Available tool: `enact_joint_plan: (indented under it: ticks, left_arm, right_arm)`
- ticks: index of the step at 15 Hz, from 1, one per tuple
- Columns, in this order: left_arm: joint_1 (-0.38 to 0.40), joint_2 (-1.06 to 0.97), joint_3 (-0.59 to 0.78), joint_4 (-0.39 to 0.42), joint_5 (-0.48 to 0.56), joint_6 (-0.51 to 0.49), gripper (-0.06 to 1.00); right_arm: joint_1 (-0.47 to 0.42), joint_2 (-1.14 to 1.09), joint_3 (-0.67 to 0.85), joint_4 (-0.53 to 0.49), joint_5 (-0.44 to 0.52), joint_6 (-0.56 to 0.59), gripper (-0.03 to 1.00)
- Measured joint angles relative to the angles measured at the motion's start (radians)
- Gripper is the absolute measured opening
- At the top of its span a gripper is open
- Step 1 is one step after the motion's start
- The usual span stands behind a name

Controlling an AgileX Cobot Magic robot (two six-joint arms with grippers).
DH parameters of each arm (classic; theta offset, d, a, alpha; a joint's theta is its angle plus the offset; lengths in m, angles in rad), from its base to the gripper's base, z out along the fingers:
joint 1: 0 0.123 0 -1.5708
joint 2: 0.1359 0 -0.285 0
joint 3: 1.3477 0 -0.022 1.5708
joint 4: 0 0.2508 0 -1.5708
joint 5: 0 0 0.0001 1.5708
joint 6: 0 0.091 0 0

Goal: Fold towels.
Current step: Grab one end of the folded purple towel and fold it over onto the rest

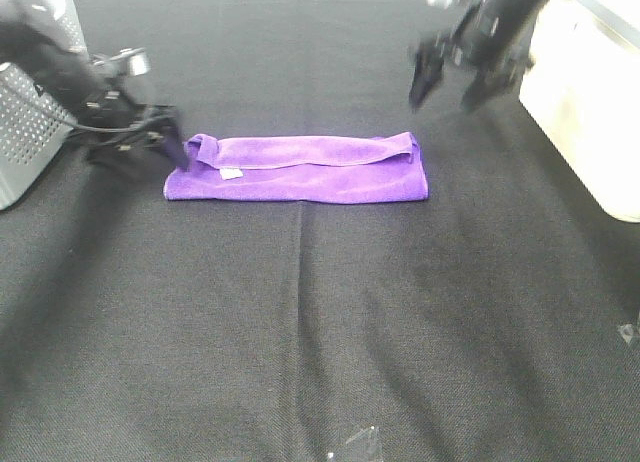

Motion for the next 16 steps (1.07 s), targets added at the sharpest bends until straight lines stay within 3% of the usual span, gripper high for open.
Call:
enact_joint_plan:
  ticks: [3, 10, 16]
  left_arm:
    - [0.014, -0.001, -0.033, -0.019, 0.11, -0.012, 0.74]
    - [0.014, 0.049, -0.085, -0.064, 0.073, -0.005, 0.74]
    - [0.015, 0.126, -0.17, -0.137, 0.072, -0.001, 0.74]
  right_arm:
    - [0.0, -0.127, 0.06, -0.003, 0.003, 0.039, 0.78]
    - [0.0, -0.515, 0.559, -0.003, 0.013, 0.054, 0.78]
    - [0.0, -0.622, 0.652, -0.019, 0.014, 0.054, 0.78]
